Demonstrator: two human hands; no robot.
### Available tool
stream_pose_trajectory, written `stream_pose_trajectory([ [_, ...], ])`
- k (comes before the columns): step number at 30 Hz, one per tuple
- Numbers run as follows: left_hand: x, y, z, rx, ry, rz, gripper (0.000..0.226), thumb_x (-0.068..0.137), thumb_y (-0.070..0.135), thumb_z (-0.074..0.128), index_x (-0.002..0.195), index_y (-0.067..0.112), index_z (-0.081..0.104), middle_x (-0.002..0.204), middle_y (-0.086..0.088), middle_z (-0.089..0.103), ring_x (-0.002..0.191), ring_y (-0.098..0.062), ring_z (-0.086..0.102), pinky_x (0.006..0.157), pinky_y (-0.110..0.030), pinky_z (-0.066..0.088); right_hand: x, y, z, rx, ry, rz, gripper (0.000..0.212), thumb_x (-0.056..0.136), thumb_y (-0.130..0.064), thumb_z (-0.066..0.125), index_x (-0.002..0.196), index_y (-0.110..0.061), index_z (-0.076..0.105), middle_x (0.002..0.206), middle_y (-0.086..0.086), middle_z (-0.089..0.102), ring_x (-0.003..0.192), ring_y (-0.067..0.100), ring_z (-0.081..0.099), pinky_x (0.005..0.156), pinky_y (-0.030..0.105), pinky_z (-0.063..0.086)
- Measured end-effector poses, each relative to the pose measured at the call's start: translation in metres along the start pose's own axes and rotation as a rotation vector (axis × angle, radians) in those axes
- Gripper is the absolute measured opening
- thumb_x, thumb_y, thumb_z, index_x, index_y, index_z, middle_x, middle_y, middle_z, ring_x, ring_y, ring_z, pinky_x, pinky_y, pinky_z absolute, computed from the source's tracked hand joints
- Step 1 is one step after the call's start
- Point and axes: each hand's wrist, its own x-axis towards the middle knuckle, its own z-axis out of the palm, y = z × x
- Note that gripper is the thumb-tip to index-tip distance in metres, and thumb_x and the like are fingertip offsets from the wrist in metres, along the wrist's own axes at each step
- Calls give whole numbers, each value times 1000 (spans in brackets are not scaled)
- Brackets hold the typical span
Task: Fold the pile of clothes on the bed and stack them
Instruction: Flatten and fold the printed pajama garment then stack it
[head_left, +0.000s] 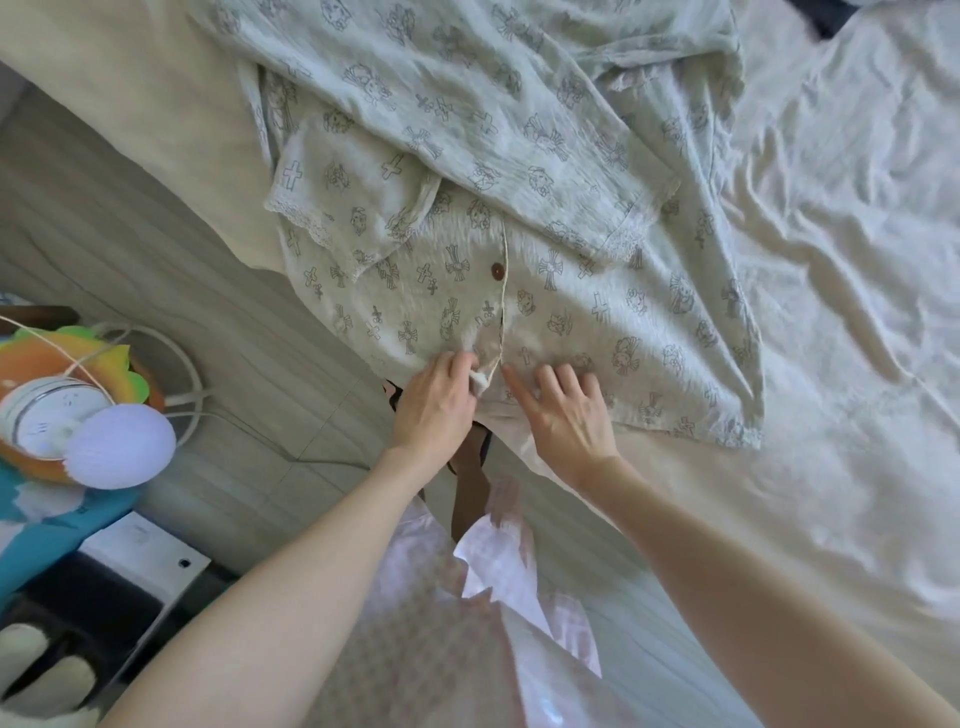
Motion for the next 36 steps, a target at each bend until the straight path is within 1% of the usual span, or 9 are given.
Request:
stream_pose_trajectory([
  [6,-35,9,-12,-46,44,133,20,84,4,48,100,2,61,79,-8,58,63,-21,55,47,-29,46,-13,-3,-11,109,-117,21,58,56,-10,78,113,-16,69,94,7,65,77,27,61,60,33,48],
  [9,-41,16,-4,18,-129,110,28,83,-1,60,111,5,65,88,-10,59,77,-26,60,53,-31,45,-21,3,-16,185,-179,12,41,60,-7,79,100,-11,73,105,10,67,94,30,65,73,38,53],
  [13,-38,7,4,-70,-318,-31,37,96,7,43,132,12,51,114,-6,52,103,-22,51,73,-33,47,-28,10,-21,384,-227,139,30,87,1,53,114,-5,67,122,12,61,116,31,54,93,44,42],
  [20,11,-64,-55,-286,304,-556,38,95,6,46,132,2,42,129,-17,46,119,-27,46,96,-27,35,-16,34,-36,485,222,633,18,91,-8,57,107,-4,64,108,14,61,100,34,53,84,45,38],
  [24,55,-111,-86,-415,337,-733,54,98,20,45,145,5,23,148,-14,30,136,-24,31,111,-30,26,-5,71,-35,470,290,835,24,94,-16,53,112,-3,60,115,18,56,110,34,48,91,41,32],
  [27,79,-119,-94,-614,354,-713,55,97,28,50,143,11,26,128,0,48,111,-11,48,94,-22,40,0,99,-34,500,237,1018,36,95,-26,50,125,-7,52,127,16,50,119,33,43,96,45,31],
  [29,83,-116,-92,-698,323,-752,45,95,30,54,133,14,38,102,8,52,90,-7,50,75,-16,40,0,114,-33,513,185,1114,43,93,-34,51,128,-9,50,130,15,47,122,33,40,98,45,31],
  [31,77,-117,-83,-748,244,-829,29,92,33,58,113,15,49,91,8,52,86,-10,51,73,-19,40,-3,128,-33,602,130,1173,45,92,-39,52,124,-8,50,125,16,48,117,31,44,95,43,35],
  [36,33,-117,-66,-698,-124,-993,48,86,31,67,117,-1,51,113,-6,54,105,-22,51,85,-31,37,-18,154,-38,1002,-124,1172,44,89,-42,60,105,0,59,84,11,58,72,24,53,61,32,39],
])
